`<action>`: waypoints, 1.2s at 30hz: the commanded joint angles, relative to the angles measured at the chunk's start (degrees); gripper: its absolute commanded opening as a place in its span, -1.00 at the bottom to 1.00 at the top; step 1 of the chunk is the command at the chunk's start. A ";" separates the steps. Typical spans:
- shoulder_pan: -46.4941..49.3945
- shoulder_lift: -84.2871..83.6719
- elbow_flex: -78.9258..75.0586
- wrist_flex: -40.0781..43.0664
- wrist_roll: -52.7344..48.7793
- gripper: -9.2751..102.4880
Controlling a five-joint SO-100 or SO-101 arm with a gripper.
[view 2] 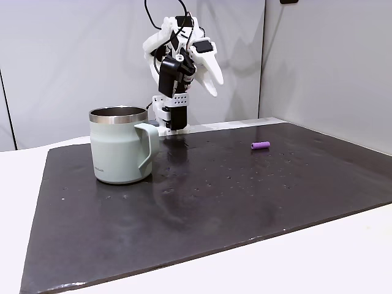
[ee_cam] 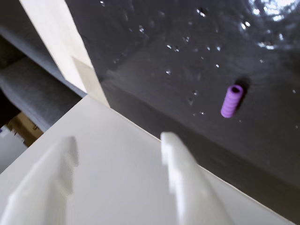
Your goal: Grasp a pengrip and put it in the cup.
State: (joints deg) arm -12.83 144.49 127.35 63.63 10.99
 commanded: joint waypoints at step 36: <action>-21.01 -56.34 -51.59 22.76 15.47 -0.39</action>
State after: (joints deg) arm -35.77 89.91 79.98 86.66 25.93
